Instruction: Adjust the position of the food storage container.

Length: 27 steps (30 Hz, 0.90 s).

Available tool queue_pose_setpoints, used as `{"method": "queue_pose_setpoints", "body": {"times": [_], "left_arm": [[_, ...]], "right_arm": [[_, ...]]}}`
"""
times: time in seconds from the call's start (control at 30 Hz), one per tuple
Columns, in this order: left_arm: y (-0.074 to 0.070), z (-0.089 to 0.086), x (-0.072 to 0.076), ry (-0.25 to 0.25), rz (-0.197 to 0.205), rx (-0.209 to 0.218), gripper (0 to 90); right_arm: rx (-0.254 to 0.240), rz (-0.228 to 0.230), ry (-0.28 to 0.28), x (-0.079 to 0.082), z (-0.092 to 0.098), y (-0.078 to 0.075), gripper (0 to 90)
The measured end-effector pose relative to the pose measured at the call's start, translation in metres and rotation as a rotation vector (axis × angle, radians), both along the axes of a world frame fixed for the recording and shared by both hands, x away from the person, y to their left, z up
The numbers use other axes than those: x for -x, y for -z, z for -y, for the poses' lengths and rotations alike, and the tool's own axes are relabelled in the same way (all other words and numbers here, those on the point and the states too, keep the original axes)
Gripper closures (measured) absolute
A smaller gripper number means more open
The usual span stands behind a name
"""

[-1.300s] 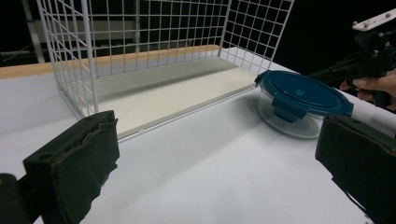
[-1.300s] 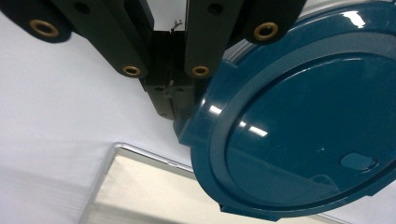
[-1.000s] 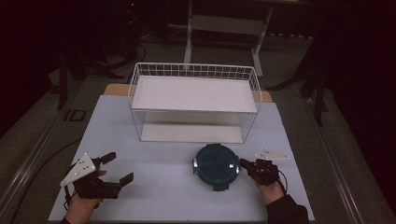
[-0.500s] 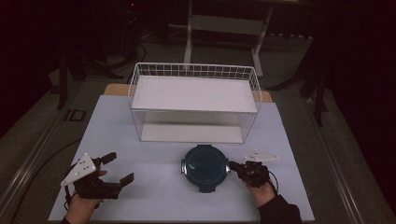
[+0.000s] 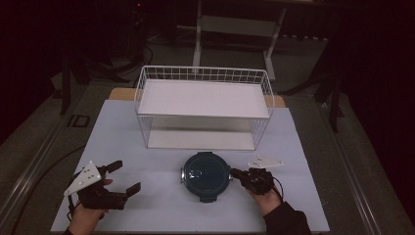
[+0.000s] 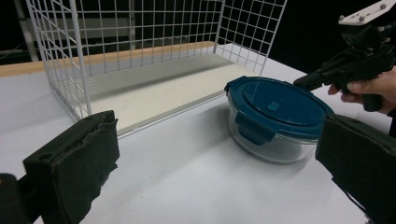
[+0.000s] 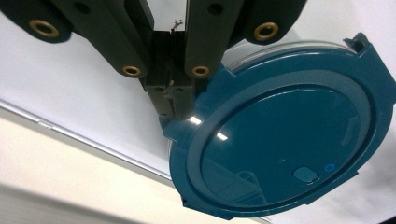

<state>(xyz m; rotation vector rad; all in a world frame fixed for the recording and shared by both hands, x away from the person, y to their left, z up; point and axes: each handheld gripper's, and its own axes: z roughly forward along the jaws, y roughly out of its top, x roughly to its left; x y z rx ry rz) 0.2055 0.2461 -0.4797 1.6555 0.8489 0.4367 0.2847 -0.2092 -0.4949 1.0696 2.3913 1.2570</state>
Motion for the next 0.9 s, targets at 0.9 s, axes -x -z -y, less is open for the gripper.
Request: {"method": "queue_pose_setpoints", "body": {"times": [0.9], "left_arm": [[0.001, 0.001, 0.000, 0.009, -0.005, -0.005, 0.0]], "right_arm": [[-0.016, -0.025, -0.039, -0.001, -0.020, 0.003, 90.0]]}}
